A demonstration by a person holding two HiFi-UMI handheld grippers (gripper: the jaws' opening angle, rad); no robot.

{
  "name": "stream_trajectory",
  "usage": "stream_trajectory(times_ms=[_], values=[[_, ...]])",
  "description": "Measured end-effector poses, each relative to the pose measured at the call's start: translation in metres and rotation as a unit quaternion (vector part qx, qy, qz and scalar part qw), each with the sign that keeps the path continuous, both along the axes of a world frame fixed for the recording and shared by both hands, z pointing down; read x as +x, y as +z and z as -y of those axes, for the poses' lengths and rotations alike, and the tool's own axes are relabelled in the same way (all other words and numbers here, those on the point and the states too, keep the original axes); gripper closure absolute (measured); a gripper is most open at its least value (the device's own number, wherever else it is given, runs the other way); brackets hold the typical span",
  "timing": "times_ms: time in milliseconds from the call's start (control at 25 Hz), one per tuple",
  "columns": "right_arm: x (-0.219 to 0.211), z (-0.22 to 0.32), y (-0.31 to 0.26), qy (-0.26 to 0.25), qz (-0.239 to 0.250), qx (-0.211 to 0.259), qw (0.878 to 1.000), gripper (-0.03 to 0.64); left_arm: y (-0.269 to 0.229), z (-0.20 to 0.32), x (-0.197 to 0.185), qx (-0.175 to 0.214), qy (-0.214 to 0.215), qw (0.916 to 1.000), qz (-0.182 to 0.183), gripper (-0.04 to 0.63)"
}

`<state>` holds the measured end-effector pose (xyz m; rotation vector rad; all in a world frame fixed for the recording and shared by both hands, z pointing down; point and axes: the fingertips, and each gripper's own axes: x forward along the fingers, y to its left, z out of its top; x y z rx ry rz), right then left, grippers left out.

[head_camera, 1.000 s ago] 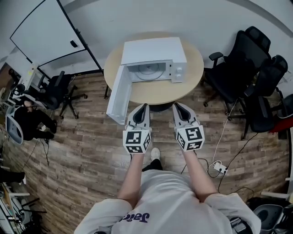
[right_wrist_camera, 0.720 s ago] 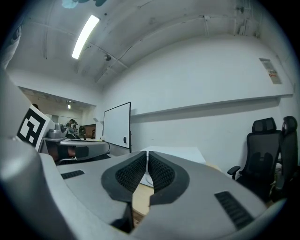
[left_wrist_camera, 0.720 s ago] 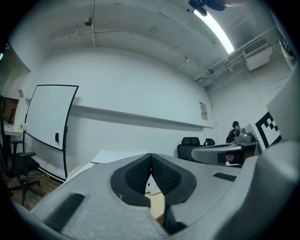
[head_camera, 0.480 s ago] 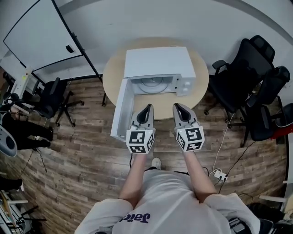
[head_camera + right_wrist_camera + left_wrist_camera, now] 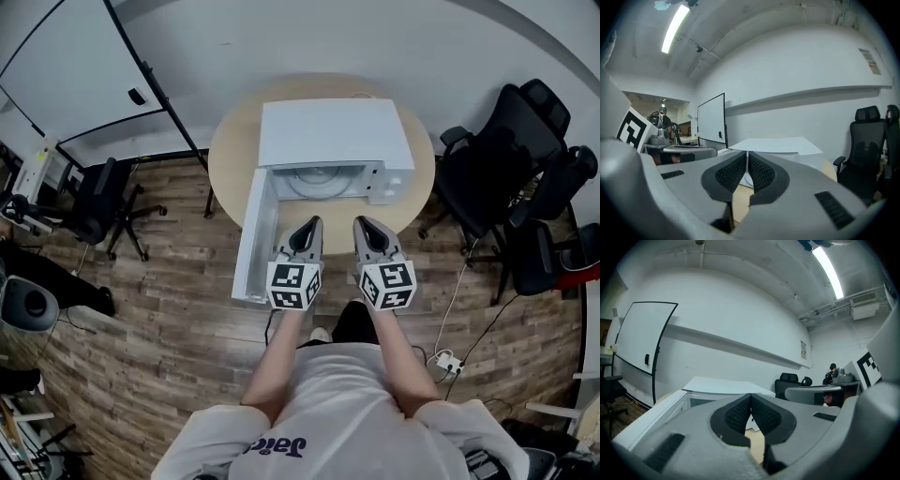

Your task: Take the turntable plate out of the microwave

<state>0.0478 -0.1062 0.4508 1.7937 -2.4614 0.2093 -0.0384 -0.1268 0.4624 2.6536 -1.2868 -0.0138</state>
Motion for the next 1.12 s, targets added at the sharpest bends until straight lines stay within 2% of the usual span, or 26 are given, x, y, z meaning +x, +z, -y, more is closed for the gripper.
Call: stream_trajectory(times_ms=[200, 320, 480, 800, 880, 960, 1040, 1120], values=[[0.003, 0.028, 0.029, -0.007, 0.007, -0.028, 1.000, 0.592, 0.039, 0.022, 0.013, -0.052, 0.005, 0.9986, 0.002, 0.580], [0.003, 0.050, 0.047, -0.017, 0.007, -0.044, 0.999, 0.592, 0.068, 0.042, 0.017, -0.097, 0.003, 0.9950, -0.022, 0.580], [0.008, 0.074, 0.076, -0.026, 0.005, -0.070, 0.997, 0.592, 0.110, 0.064, 0.022, -0.166, -0.003, 0.9851, -0.046, 0.580], [0.014, 0.112, 0.126, -0.047, -0.002, -0.123, 0.991, 0.592, 0.161, 0.106, 0.024, -0.244, -0.041, 0.9642, -0.096, 0.580], [0.018, 0.120, 0.132, -0.048, -0.001, -0.130, 0.990, 0.592, 0.173, 0.116, 0.027, -0.270, -0.044, 0.9548, -0.117, 0.578], [0.022, 0.126, 0.138, -0.049, 0.001, -0.135, 0.990, 0.592, 0.185, 0.125, 0.030, -0.298, -0.046, 0.9419, -0.148, 0.557], [0.024, 0.131, 0.143, -0.049, 0.002, -0.139, 0.989, 0.592, 0.197, 0.132, 0.034, -0.327, -0.042, 0.9276, -0.176, 0.472], [0.025, 0.137, 0.148, -0.053, 0.004, -0.145, 0.988, 0.592, 0.211, 0.137, 0.041, -0.356, -0.032, 0.9130, -0.196, 0.415]])
